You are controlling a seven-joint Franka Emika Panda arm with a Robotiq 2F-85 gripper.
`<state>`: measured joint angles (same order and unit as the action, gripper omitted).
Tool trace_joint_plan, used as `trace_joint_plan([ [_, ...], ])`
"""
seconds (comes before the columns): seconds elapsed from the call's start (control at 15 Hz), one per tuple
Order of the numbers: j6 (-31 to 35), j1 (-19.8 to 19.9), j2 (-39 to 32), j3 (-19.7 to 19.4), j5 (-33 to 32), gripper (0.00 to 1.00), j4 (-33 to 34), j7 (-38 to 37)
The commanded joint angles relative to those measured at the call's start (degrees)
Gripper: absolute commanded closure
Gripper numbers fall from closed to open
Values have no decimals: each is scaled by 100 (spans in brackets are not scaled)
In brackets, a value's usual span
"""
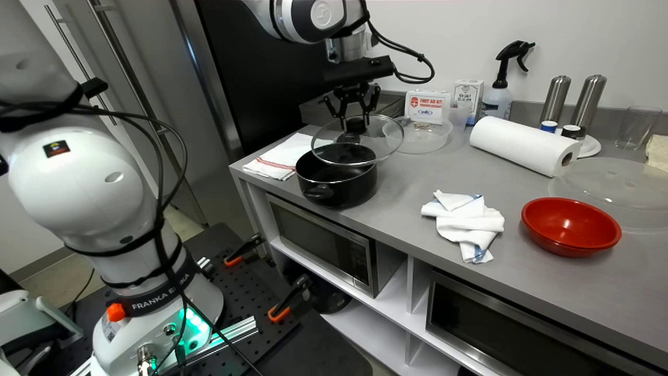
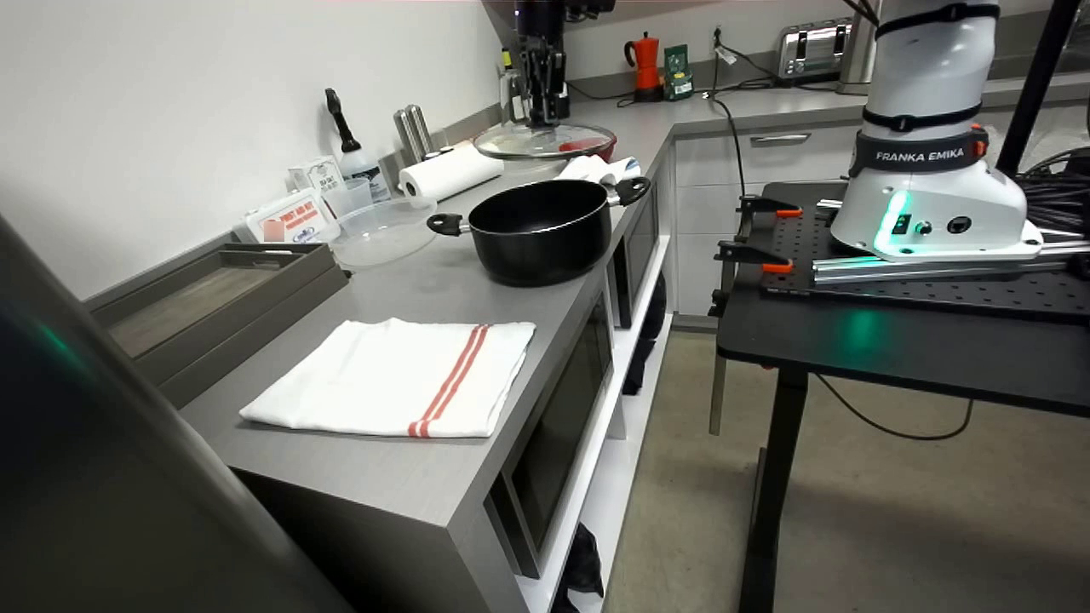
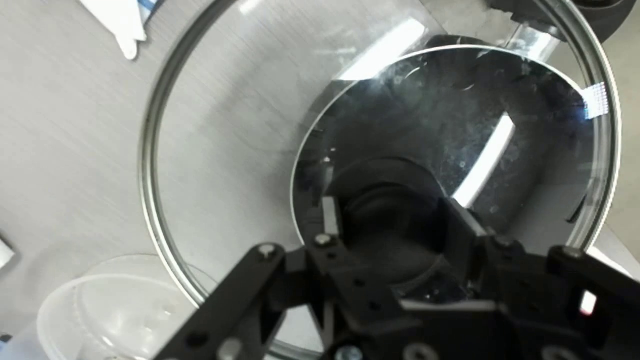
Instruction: Take the lid off the pot and put it on the counter
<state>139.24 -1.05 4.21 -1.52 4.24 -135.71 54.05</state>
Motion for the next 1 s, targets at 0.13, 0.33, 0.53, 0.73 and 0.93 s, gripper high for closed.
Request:
trace_joint_plan([
  [0.13,-562,277,24,-400,717,75,648,351],
  [0.33,-422,334,-2,-425,672,50,531,266],
  [0.53,-491,395,-3,-493,812,50,613,367],
  [0.73,-495,384,-11,-484,822,50,613,367],
  [0.93,-438,411,-264,-511,933,75,775,380],
])
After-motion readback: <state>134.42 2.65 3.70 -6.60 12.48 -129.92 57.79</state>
